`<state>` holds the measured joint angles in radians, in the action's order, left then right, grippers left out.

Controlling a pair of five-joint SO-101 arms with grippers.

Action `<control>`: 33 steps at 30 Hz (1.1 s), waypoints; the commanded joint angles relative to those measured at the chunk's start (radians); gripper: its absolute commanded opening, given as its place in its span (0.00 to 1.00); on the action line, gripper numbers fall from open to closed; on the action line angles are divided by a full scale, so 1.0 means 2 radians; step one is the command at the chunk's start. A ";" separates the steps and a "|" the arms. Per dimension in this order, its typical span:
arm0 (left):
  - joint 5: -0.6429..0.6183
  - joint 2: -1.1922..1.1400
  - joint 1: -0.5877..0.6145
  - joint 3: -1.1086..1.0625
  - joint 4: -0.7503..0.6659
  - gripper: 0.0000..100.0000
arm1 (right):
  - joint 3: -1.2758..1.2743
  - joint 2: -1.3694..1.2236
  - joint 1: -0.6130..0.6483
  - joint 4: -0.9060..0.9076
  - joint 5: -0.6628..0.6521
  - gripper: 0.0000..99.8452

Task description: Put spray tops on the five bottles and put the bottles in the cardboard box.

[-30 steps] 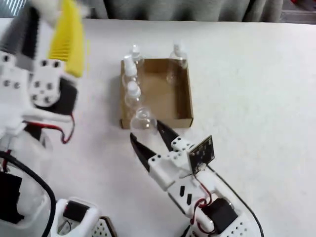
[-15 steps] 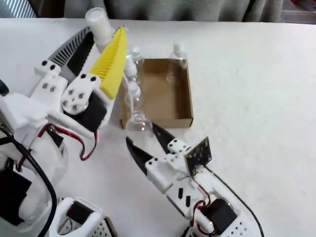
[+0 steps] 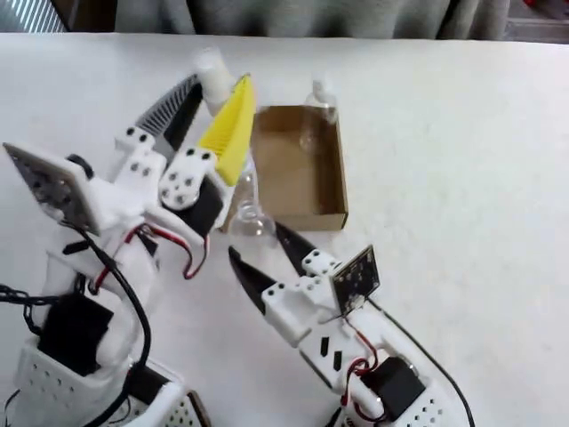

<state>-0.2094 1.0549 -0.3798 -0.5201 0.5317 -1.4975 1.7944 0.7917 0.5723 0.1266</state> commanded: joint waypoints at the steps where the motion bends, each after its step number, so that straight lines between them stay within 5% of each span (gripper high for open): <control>1: -0.004 0.022 -0.003 0.001 -0.016 0.02 | 0.004 0.006 -0.003 0.002 0.005 0.02; 33: -0.004 0.059 0.023 -0.041 -0.049 0.02 | -0.005 0.006 -0.003 0.000 0.005 0.02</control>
<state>-0.2094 1.1469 -0.3475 -0.6199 0.4718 -1.5190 1.7944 0.7948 0.5723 0.1266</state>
